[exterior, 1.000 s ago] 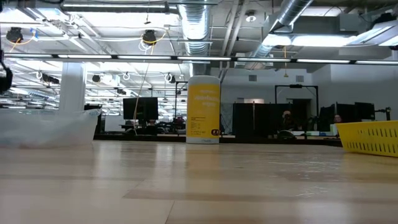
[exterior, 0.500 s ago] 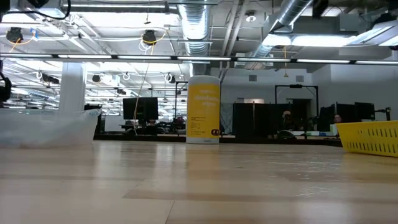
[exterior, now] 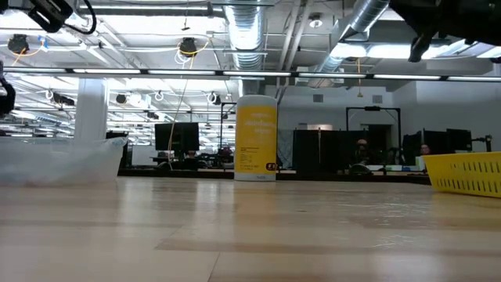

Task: Pick & Place Travel size toiletries
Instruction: Return to Home Position

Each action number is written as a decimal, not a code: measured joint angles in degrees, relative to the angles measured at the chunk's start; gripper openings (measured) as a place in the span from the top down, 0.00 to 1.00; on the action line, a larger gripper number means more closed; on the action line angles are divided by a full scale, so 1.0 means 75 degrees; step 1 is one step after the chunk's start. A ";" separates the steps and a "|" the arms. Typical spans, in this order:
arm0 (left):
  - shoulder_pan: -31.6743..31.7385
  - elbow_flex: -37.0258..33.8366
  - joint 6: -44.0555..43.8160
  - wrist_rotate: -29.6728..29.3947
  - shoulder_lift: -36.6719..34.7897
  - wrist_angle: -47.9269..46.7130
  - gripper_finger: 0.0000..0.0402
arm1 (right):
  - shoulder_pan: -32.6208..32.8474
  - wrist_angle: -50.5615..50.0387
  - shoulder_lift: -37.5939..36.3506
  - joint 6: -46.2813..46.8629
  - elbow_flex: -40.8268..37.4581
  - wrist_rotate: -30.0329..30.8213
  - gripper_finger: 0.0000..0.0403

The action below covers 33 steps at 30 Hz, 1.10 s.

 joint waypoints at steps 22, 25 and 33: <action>0.0030 -0.2271 0.2859 0.4152 -0.0942 0.2680 1.00 | 0.0107 -0.1045 -0.1272 -0.0829 -0.1401 -0.0336 1.00; 0.0036 -0.2692 0.2870 0.4146 -0.0945 0.2890 1.00 | 0.0104 -0.1502 -0.1371 -0.0832 -0.1414 -0.0347 1.00; 0.0036 -0.3791 0.2844 0.4145 -0.0946 0.3973 1.00 | 0.0110 -0.1752 -0.1434 -0.1007 -0.1419 -0.0360 1.00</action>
